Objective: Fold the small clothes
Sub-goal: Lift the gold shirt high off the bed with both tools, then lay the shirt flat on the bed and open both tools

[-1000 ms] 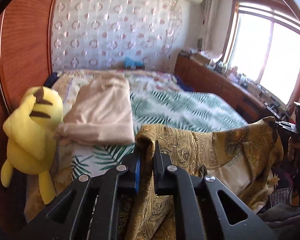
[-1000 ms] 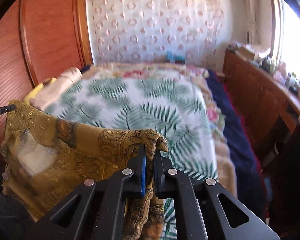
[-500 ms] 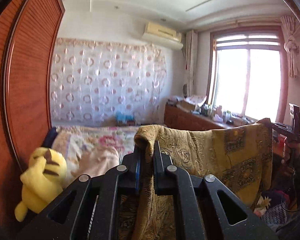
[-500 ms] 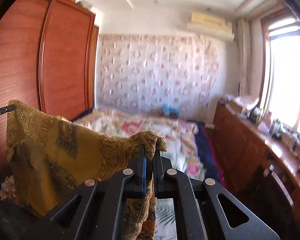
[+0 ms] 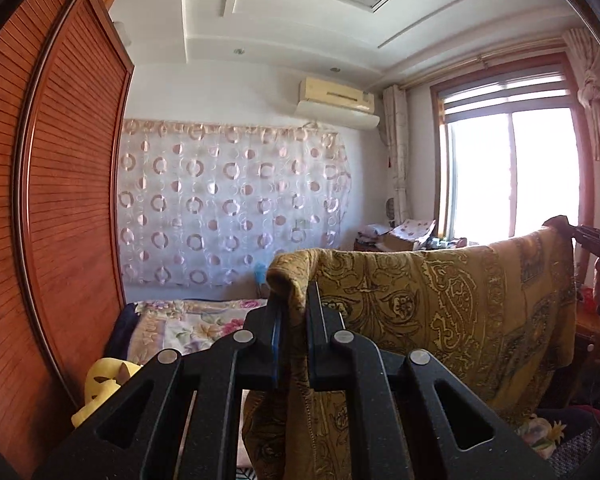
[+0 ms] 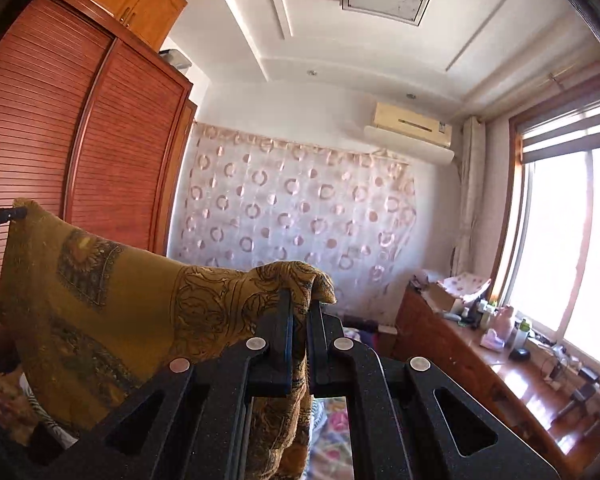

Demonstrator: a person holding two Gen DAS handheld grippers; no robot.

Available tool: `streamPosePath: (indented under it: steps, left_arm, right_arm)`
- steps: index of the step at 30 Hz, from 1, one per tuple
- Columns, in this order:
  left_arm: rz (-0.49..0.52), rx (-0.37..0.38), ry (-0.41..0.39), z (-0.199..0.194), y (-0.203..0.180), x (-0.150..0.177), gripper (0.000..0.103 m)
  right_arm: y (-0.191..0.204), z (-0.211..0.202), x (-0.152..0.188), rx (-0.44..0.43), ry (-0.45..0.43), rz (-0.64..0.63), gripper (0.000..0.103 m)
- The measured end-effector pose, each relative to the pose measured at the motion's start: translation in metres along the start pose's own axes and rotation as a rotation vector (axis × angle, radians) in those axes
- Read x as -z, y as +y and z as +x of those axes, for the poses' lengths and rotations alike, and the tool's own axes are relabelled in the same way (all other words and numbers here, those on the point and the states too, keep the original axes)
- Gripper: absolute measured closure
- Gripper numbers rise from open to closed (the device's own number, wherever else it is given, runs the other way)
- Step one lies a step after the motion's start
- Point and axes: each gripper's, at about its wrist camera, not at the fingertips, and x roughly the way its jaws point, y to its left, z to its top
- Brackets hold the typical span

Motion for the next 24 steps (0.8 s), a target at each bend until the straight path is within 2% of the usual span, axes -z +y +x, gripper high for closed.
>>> streamPosePath:
  steps: [5, 7, 10, 11, 12, 13, 14, 17, 18, 19, 20, 24]
  left_arm:
    - [0.023, -0.068, 0.092, 0.079, 0.014, 0.031, 0.093]
    - [0.023, -0.091, 0.138, 0.125, 0.024, 0.053, 0.092]
    - [0.032, -0.108, 0.208, 0.178, 0.029, 0.083, 0.074]
    - [0.022, -0.106, 0.243, 0.196, 0.035, 0.097, 0.063]
    - [0.013, -0.097, 0.269, 0.206, 0.036, 0.106, 0.057]
    - [0.004, -0.087, 0.298, 0.215, 0.036, 0.116, 0.057]
    - [-0.012, -0.086, 0.344, 0.224, 0.039, 0.129, 0.057]
    - [-0.029, -0.050, 0.404, 0.224, 0.029, 0.152, 0.056]
    - [-0.014, -0.047, 0.421, 0.221, 0.024, 0.160, 0.050]
    - [-0.001, -0.050, 0.433, 0.217, 0.020, 0.167, 0.040]
    - [0.003, -0.044, 0.435, 0.210, 0.014, 0.170, 0.024]
    - [-0.026, -0.012, 0.454, 0.193, 0.006, 0.181, 0.023]
  right_arm:
    - [0.012, 0.091, 0.018, 0.005, 0.095, -0.021, 0.099]
    - [0.020, 0.135, 0.022, 0.009, 0.145, -0.033, 0.098]
    - [0.024, 0.205, 0.044, 0.035, 0.229, -0.025, 0.098]
    - [0.026, 0.234, 0.059, 0.039, 0.276, -0.011, 0.098]
    - [0.029, 0.259, 0.069, 0.047, 0.328, 0.000, 0.088]
    - [0.031, 0.283, 0.079, 0.073, 0.390, 0.010, 0.071]
    - [0.032, 0.306, 0.096, 0.101, 0.465, 0.025, 0.063]
    - [0.035, 0.330, 0.127, 0.104, 0.541, 0.069, 0.060]
    - [0.038, 0.331, 0.135, 0.092, 0.550, 0.086, 0.059]
    - [0.038, 0.331, 0.139, 0.075, 0.555, 0.098, 0.055]
    - [0.043, 0.331, 0.140, 0.057, 0.560, 0.105, 0.053]
    - [0.046, 0.312, 0.158, -0.004, 0.586, 0.108, 0.052]
